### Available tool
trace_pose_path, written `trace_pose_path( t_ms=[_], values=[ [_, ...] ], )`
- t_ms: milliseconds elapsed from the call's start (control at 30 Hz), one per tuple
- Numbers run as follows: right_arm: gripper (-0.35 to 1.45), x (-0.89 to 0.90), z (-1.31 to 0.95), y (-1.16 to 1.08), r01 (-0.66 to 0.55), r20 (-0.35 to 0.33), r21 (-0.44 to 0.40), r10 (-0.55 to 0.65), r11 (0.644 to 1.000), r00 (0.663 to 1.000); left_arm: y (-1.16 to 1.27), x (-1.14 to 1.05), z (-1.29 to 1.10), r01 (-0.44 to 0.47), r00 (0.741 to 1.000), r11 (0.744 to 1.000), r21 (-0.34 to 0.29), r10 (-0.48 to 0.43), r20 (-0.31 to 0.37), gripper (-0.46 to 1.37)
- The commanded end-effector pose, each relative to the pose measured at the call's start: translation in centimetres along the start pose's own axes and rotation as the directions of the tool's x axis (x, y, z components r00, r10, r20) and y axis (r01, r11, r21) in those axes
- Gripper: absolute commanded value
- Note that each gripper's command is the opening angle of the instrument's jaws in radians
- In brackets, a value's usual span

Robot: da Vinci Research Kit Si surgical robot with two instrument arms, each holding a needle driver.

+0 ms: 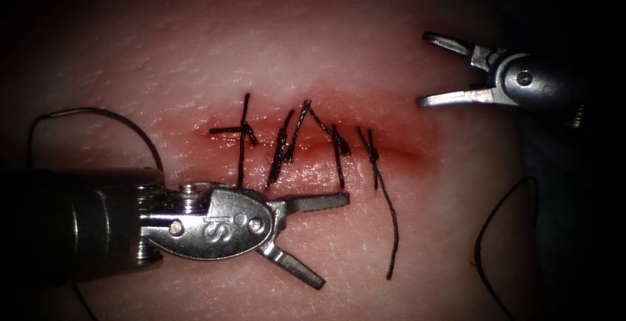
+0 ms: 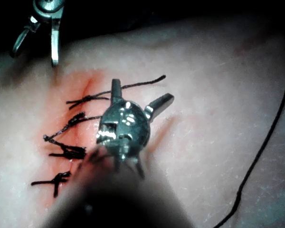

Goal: Wound Closure
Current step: Grab the remaining suture tail with the left gripper

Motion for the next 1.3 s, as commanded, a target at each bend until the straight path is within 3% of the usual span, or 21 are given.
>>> trace_pose_path(
  t_ms=[33,433,900,1167,1267,1300],
  values=[
    [1.06,0.0,0.0,0.0,0.0,0.0,0.003,0.0,1.0,1.0,0.01,-0.01,0.03,-0.002,1.0,1.0,0.003,0.002,0.001,0.66],
    [1.06,-0.01,0.0,-0.03,0.009,-0.001,0.003,-0.009,1.0,1.0,0.13,-0.04,0.41,-0.015,1.0,1.0,0.017,0.015,0.011,0.64],
    [1.06,-0.05,0.0,-0.13,0.018,-0.004,0.008,-0.018,1.0,1.0,-0.05,-0.2,0.68,-0.034,0.999,0.999,0.013,0.034,0.012,0.61],
    [1.05,-0.05,-0.02,-0.13,0.019,-0.004,0.008,-0.019,1.0,1.0,-0.07,-0.3,0.79,-0.044,0.999,0.999,-0.002,0.044,-0.027,0.55],
    [1.05,-0.07,-0.02,-0.12,0.019,-0.003,0.008,-0.019,1.0,1.0,-0.06,-0.29,0.8,-0.046,0.998,0.999,-0.001,0.046,-0.039,0.39],
    [1.05,-0.07,-0.02,-0.12,0.019,-0.003,0.008,-0.019,1.0,1.0,-0.06,-0.29,0.8,-0.048,0.998,0.999,-0.003,0.047,-0.043,0.14]
  ],
)
